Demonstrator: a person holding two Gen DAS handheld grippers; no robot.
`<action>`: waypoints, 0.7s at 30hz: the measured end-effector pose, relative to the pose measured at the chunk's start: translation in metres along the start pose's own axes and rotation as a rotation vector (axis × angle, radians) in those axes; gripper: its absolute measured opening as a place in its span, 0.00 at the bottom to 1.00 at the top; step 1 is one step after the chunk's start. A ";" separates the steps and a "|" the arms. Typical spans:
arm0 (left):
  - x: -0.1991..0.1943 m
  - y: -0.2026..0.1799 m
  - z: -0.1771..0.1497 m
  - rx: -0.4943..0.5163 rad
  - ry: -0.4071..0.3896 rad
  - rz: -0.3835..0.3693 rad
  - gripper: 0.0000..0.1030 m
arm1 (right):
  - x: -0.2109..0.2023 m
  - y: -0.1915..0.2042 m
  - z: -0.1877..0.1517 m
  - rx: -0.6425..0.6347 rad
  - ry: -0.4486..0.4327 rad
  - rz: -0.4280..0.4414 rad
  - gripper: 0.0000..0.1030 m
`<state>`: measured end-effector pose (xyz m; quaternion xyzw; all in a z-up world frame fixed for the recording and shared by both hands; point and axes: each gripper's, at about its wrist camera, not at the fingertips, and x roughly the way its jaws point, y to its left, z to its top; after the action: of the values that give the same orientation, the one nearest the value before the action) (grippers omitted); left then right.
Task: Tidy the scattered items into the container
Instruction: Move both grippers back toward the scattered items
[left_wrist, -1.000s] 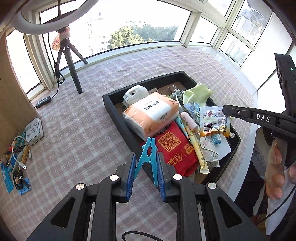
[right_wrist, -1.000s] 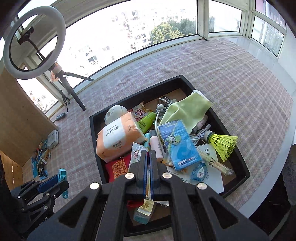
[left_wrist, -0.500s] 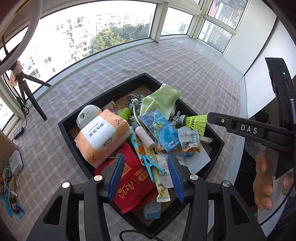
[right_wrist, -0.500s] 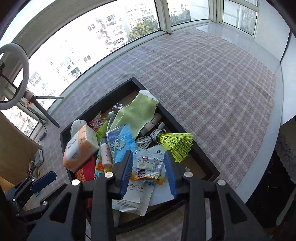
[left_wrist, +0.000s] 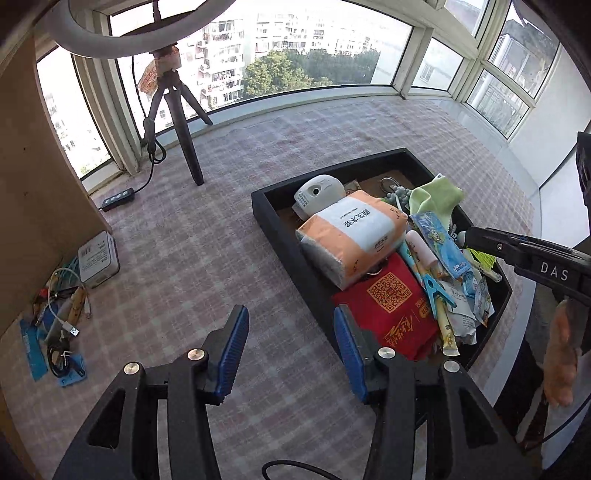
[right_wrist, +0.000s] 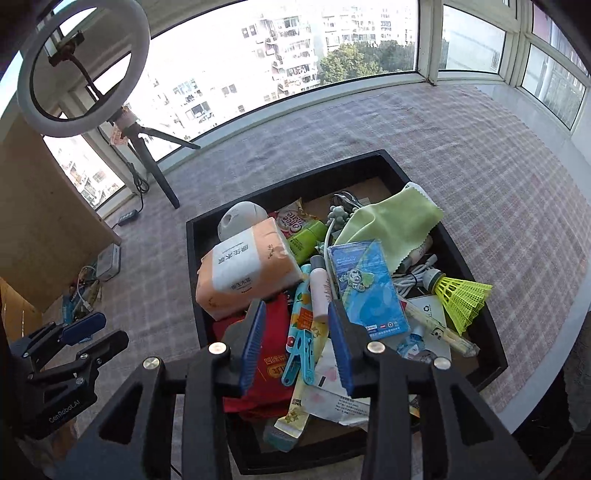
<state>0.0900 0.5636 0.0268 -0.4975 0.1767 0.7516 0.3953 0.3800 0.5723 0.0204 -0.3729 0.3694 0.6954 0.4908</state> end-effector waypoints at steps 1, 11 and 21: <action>0.001 0.015 -0.003 -0.021 0.001 0.016 0.44 | 0.003 0.013 0.000 -0.029 0.005 0.006 0.33; 0.000 0.153 -0.044 -0.227 0.024 0.137 0.44 | 0.050 0.137 0.004 -0.241 0.091 0.080 0.34; -0.002 0.280 -0.089 -0.417 0.078 0.195 0.42 | 0.090 0.257 0.020 -0.356 0.127 0.136 0.49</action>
<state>-0.0713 0.3293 -0.0463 -0.5778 0.0801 0.7866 0.2025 0.1088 0.5636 -0.0119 -0.4711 0.2953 0.7564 0.3445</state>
